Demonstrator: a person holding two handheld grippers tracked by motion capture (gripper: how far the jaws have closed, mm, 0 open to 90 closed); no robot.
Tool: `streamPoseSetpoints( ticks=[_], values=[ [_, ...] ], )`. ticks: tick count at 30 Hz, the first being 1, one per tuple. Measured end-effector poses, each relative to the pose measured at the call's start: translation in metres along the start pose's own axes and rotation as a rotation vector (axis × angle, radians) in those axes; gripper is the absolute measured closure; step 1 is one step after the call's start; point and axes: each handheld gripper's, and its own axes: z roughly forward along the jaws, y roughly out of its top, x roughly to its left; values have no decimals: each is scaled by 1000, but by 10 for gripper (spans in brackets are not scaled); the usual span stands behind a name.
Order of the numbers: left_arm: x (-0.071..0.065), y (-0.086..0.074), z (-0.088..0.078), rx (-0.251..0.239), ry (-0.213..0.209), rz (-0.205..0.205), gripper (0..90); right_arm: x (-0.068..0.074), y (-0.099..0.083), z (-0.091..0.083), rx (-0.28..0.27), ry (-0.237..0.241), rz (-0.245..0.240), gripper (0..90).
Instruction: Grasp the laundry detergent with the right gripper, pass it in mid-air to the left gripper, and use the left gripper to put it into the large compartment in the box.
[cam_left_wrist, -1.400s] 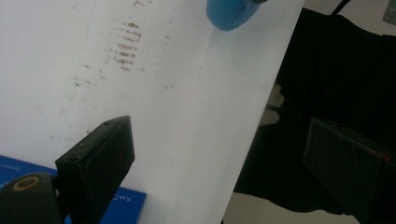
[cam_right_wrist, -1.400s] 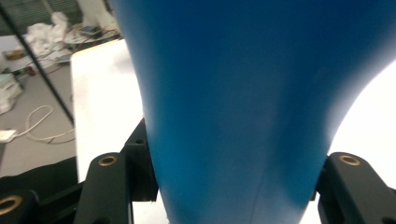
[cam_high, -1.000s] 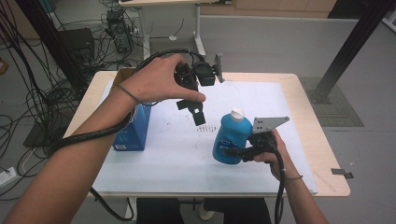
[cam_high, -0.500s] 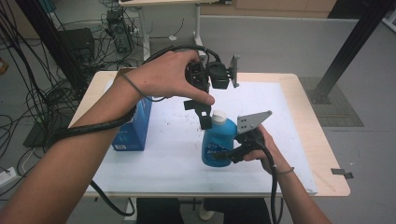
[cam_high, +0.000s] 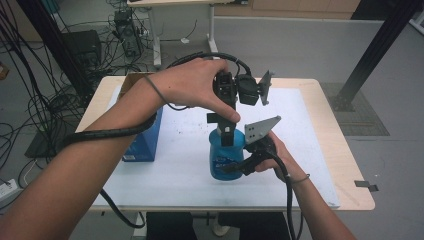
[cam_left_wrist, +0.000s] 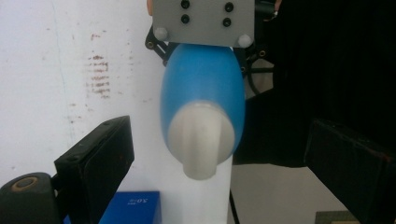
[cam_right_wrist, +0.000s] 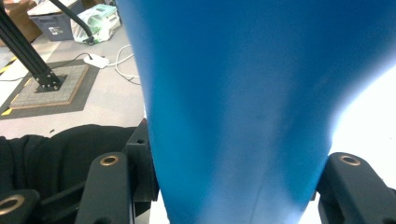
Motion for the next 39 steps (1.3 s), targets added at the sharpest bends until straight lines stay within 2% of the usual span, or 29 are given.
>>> streamPoseSetpoints(
  ticks=[7,13,39],
  values=[
    [-4,9,5,36,15,16,87,-2,0,2,0,11,-5,424],
    [-4,13,11,48,18,16,86,-2,2,2,-2,12,-10,424],
    [-4,4,10,23,29,2,87,-1,-1,-2,-14,8,-2,425]
  ],
)
